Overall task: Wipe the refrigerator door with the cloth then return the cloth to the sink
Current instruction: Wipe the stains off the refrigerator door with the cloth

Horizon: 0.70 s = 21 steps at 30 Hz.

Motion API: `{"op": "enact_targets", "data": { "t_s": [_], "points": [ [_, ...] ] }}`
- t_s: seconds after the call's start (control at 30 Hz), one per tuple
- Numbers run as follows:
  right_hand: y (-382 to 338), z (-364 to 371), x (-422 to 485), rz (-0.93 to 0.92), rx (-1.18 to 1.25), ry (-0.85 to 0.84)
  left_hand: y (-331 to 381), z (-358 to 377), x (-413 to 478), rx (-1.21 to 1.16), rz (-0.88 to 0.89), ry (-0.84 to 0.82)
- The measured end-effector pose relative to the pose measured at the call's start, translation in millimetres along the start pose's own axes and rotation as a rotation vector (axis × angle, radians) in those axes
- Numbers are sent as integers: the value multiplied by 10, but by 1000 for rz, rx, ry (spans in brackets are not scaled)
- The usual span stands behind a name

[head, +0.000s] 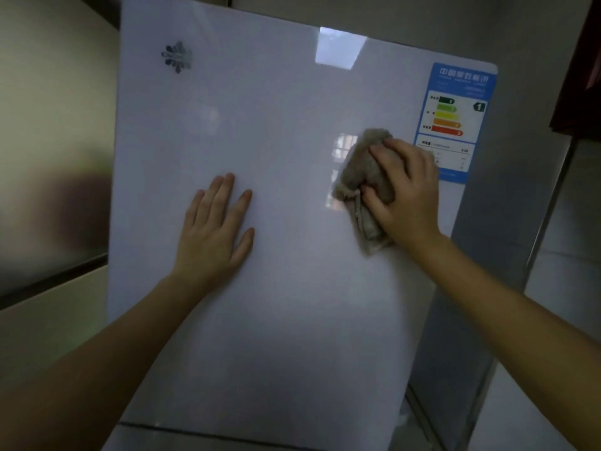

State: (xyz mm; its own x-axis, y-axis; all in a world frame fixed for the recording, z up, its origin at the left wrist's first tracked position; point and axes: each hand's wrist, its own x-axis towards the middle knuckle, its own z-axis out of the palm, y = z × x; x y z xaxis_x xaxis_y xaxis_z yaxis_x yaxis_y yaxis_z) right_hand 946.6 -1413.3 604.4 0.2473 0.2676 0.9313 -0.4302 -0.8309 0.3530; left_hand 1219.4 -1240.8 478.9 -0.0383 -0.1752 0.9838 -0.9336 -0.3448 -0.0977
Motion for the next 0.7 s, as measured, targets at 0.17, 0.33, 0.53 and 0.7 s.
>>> {"op": "enact_targets", "data": {
  "t_s": [0.17, 0.33, 0.53, 0.7],
  "points": [
    [-390, 221, -849, -479, 69, -225, -81, -30, 2, 35, 54, -18],
    [-511, 207, -1020, -706, 84, -327, -119, -49, 17, 38, 84, -34],
    [-232, 109, -121, -149, -27, -121, -101, -41, 13, 33, 74, -20],
    [-427, 206, -281, -161, -42, -134, -135, -92, 23, 41, 94, -58]
  ]
}}
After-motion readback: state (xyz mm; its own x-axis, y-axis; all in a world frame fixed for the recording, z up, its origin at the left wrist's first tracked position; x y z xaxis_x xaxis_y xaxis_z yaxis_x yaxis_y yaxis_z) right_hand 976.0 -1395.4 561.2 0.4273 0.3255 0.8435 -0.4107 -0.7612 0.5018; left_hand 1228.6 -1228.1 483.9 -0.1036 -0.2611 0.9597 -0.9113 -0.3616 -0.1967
